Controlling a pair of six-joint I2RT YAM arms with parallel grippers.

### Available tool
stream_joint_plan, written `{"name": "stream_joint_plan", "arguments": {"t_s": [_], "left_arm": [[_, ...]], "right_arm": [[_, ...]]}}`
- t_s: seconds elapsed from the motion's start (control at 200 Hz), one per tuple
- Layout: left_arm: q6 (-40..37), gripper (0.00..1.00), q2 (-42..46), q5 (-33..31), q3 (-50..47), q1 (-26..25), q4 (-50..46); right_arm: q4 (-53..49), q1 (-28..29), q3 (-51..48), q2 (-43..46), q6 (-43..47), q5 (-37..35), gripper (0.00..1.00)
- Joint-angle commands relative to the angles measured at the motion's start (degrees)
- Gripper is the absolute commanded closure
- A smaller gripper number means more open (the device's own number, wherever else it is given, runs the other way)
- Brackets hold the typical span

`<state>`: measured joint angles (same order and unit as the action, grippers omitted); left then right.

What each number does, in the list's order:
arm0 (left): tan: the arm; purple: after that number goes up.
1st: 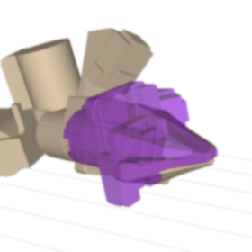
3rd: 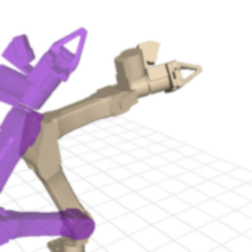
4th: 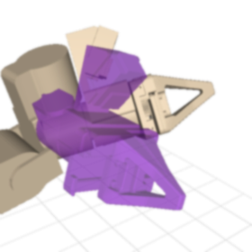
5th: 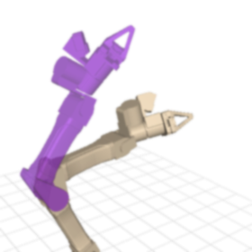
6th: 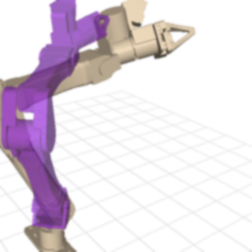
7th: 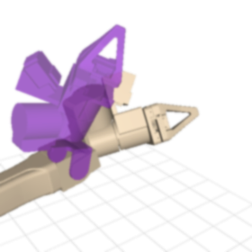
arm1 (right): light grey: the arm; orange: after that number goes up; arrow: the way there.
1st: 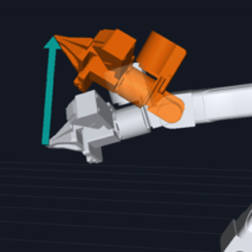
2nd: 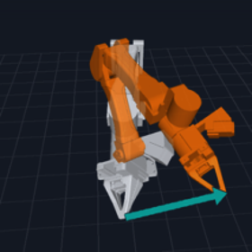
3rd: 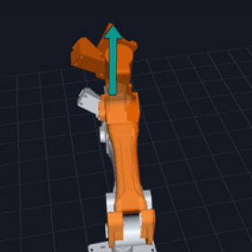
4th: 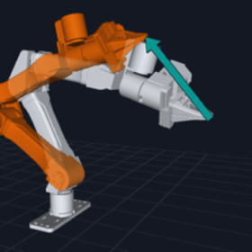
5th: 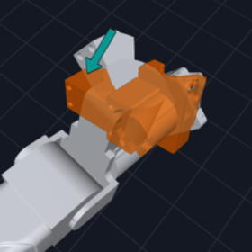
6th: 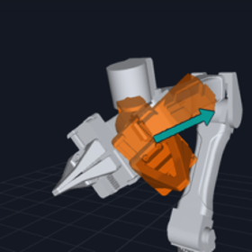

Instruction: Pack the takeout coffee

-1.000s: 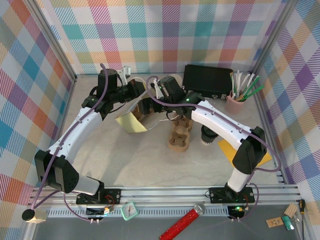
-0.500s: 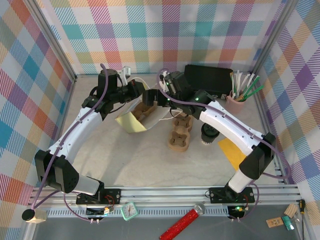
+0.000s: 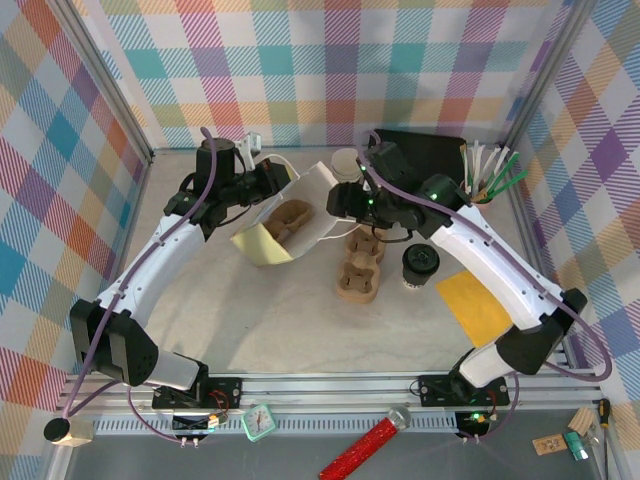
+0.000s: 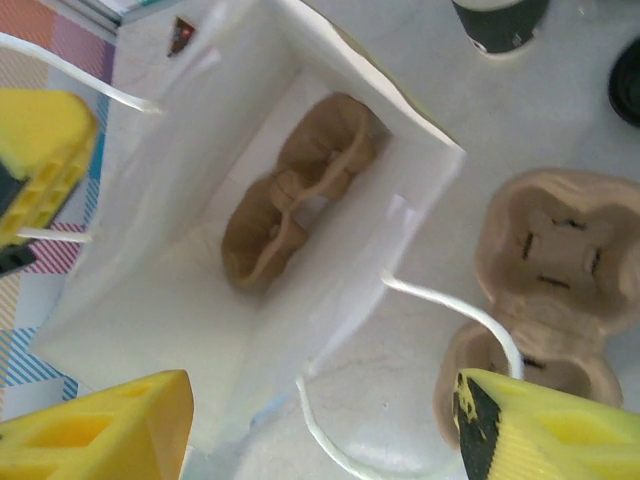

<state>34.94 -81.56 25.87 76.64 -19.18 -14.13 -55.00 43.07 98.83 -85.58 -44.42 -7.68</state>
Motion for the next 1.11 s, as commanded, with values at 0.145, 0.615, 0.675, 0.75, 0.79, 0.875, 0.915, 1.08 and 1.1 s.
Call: {"name": "stream_joint_plan", "arguments": {"t_s": [0.145, 0.615, 0.675, 0.75, 0.79, 0.875, 0.915, 1.08, 1.1], "left_arm": [[-0.7, 1.0, -0.4, -0.2, 1.3, 0.5, 1.4], [-2.7, 1.0, 0.1, -2.4, 3.4, 1.1, -3.0], [-2.7, 1.0, 0.4, -3.0, 3.4, 1.6, -3.7], [-3.0, 1.0, 0.6, -3.8, 3.4, 2.4, -4.9], [-2.9, 1.0, 0.9, -4.1, 3.3, 2.9, -5.2], [-2.8, 1.0, 1.5, -4.2, 2.6, 3.8, -5.2], [-3.0, 1.0, 1.8, -4.3, 2.5, 4.0, -5.5], [-4.2, 1.0, 2.9, -6.8, 1.3, 5.2, -7.8], [-4.2, 1.0, 3.1, -7.0, 1.1, 5.5, -8.0]], "right_arm": [[1.9, -1.3, -9.2, 1.1, -9.1, 7.1, 0.36], [1.9, -2.5, 1.5, -3.9, 0.5, 6.6, 0.94], [1.2, -2.6, 3.7, -5.1, 2.4, 6.6, 0.96], [0.5, -2.7, 6.6, -6.8, 4.4, 7.0, 0.97], [-0.1, -2.6, 8.3, -7.8, 5.5, 7.0, 0.97], [-1.0, -2.8, 11.1, -9.7, 7.5, 7.2, 0.99], [-1.3, -2.8, 12.3, -10.5, 8.4, 7.6, 1.0], [-2.0, -2.8, 17.8, -13.8, 10.6, 9.3, 1.0], [-2.3, -2.8, 18.8, -14.3, 10.9, 9.5, 1.0]]}}
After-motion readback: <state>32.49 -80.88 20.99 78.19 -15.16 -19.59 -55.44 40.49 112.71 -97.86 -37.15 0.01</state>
